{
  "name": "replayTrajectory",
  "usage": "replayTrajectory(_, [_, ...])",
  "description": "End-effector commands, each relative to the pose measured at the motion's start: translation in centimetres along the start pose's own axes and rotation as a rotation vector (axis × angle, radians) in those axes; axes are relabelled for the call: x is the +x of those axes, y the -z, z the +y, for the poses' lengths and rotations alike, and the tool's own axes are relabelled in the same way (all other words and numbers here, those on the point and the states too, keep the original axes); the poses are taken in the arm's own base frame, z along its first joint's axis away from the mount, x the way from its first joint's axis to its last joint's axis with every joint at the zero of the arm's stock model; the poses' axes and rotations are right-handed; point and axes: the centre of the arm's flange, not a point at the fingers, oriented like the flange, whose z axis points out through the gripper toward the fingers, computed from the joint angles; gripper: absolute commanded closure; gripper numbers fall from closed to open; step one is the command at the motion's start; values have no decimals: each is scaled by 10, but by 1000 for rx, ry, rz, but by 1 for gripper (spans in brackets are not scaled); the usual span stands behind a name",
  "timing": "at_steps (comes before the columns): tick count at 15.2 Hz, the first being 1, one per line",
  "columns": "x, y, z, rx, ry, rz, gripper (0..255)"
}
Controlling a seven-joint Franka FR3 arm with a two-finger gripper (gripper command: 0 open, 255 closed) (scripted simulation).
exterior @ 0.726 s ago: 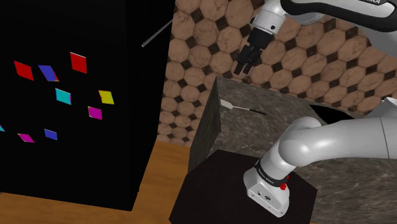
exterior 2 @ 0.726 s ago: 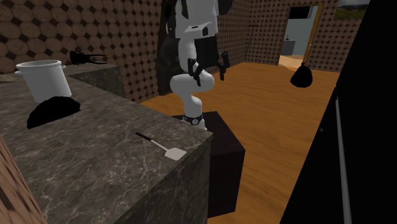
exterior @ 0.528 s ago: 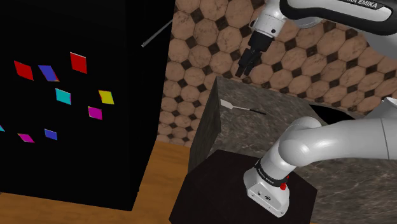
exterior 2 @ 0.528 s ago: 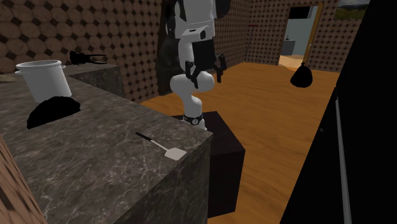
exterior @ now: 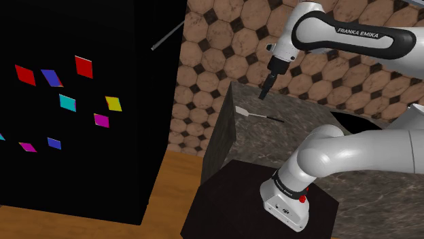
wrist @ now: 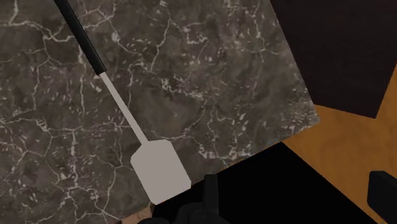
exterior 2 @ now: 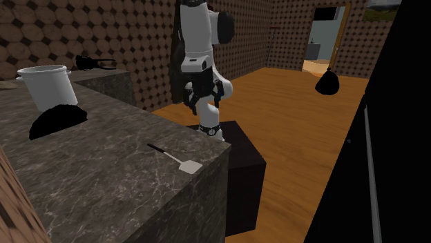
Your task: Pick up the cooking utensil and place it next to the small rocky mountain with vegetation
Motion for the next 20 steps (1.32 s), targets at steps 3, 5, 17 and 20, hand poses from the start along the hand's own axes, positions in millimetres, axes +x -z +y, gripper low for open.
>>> replayTrajectory(3, [-10,-33,37,-30,113,-22,0])
replayTrajectory(5, [-15,-48,55,-44,168,-33,0])
replayTrajectory(17, [-26,-130,142,-107,410,-81,0])
replayTrajectory(20, [-27,-146,144,-107,410,-81,0])
